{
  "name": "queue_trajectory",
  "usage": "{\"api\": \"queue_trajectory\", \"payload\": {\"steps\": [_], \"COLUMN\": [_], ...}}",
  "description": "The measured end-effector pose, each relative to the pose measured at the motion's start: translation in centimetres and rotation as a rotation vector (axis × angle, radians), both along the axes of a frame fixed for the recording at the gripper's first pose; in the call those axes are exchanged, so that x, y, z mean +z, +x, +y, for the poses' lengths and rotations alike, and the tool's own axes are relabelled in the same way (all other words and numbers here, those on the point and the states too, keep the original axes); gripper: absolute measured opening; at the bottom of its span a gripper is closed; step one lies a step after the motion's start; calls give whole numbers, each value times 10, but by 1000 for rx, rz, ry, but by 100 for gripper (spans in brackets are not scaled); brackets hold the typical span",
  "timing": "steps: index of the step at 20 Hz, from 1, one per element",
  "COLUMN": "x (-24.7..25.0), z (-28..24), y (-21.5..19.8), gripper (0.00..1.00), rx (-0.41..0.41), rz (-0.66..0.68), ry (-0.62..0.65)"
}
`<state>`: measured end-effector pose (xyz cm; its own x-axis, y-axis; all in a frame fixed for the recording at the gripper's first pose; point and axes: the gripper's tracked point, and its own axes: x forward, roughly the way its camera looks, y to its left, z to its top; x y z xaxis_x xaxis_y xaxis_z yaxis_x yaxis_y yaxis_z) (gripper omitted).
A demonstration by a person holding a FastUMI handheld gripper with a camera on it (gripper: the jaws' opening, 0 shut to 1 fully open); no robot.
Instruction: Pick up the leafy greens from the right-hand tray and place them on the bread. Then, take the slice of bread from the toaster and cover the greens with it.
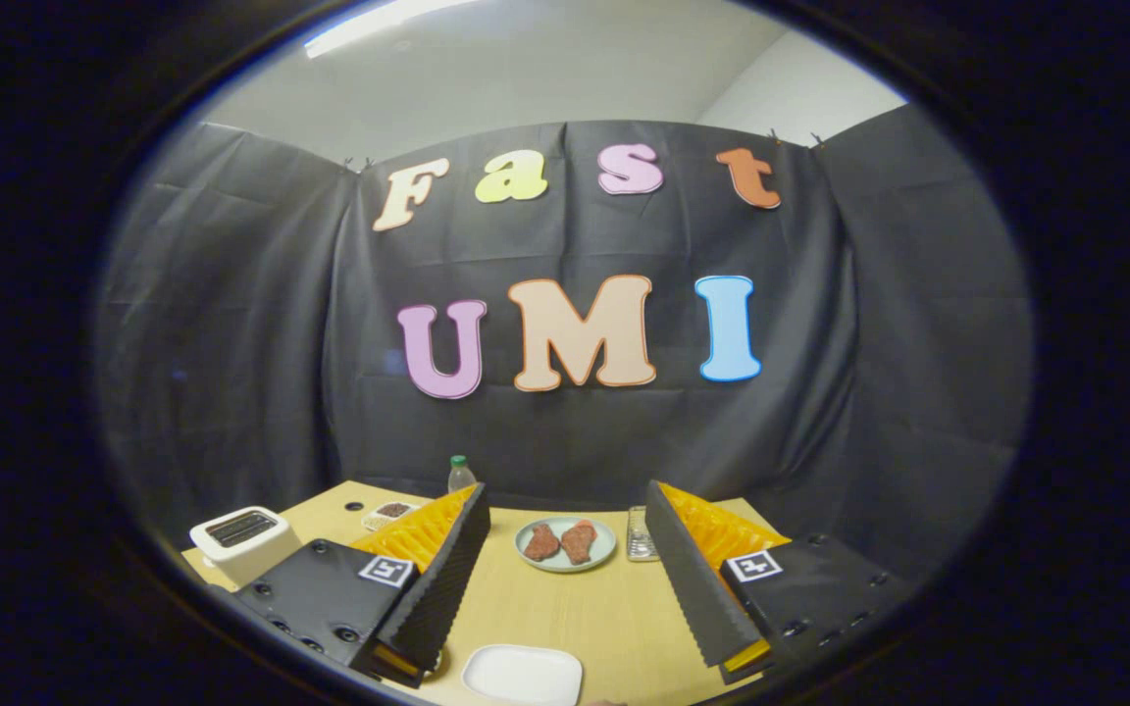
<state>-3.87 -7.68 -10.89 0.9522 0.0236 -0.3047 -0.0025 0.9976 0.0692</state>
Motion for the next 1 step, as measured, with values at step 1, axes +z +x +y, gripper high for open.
{"api": "queue_trajectory", "payload": {"steps": [1], "x": [0], "z": [-2], "y": [0], "gripper": [99], "rx": [-4], "rz": [-3], "ry": [-2]}}
